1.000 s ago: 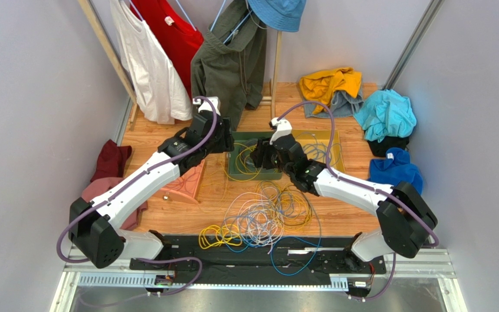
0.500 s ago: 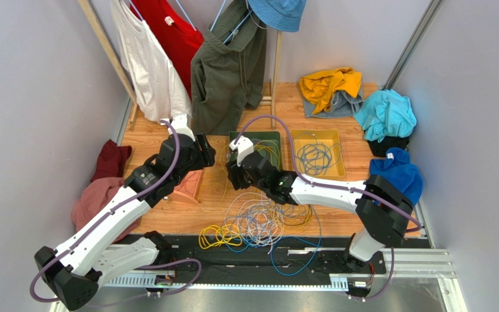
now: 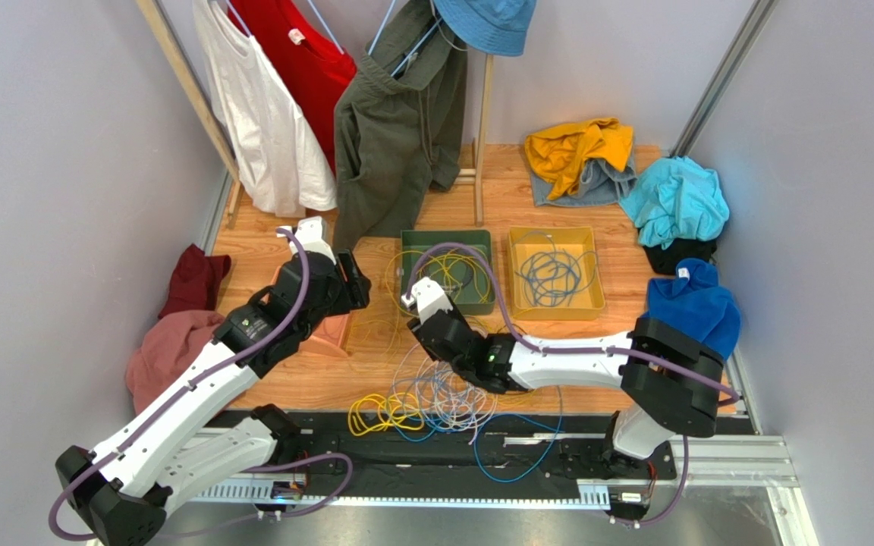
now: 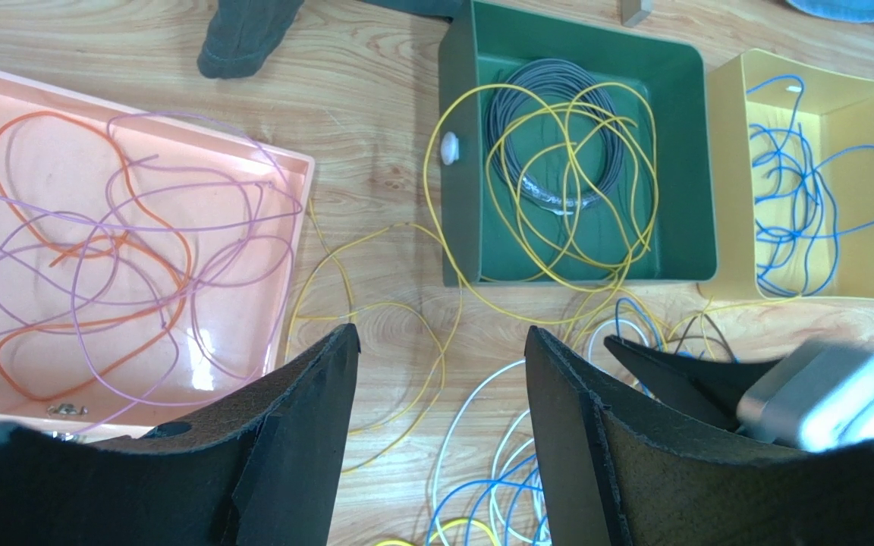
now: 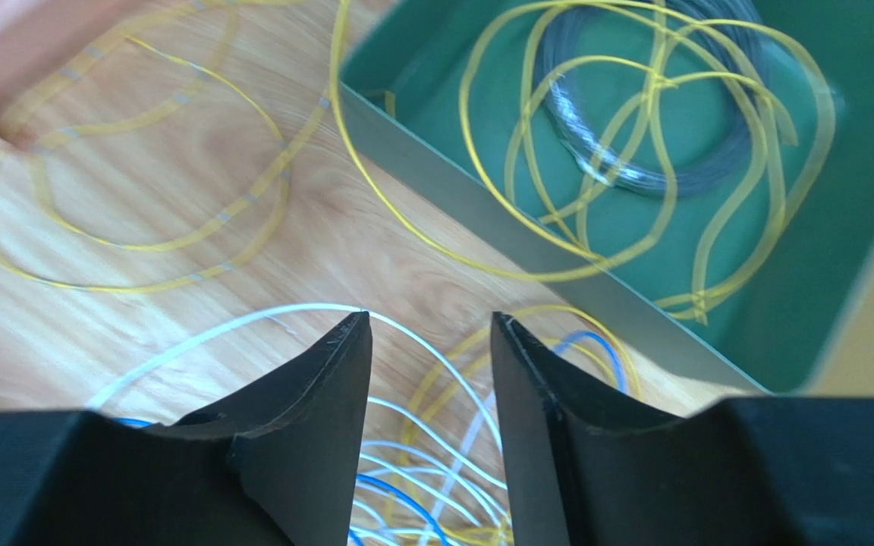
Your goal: Untangle the cables
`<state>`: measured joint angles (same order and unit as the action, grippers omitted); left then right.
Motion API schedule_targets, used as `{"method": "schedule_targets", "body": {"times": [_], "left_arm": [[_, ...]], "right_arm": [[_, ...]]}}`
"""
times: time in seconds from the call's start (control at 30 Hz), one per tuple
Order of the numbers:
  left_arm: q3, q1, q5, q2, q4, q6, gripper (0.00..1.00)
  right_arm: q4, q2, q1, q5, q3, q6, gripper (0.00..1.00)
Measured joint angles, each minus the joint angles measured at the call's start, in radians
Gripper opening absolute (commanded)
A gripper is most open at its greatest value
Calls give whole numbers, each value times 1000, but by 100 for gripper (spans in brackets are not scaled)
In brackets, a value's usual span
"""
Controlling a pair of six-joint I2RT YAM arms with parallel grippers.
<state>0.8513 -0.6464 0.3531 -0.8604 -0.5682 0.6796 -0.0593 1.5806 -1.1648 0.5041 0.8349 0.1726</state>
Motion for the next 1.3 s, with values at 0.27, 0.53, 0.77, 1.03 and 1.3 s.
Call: {"method": "schedule_targets", "body": {"times": [0.27,0.53,0.77,1.03,1.3], "left_arm": [[-50,0,-2,35,2,18,64],[-52,0,5,73,-13,18,64],[-52,0,16,90,-21,18,64],[-52,0,20,100,-27,18,64],[-53,0,19,124,-28,19,64]], "right_arm": [[-58,167,-180,348,-5,-138,45],[-174,322,-222,552,27,-284,44],[-346,332,-205,624,47,-417,31],[-379,320,-140,624,57,-442,0],[-280,152,-120,565,67,-369,8]]}}
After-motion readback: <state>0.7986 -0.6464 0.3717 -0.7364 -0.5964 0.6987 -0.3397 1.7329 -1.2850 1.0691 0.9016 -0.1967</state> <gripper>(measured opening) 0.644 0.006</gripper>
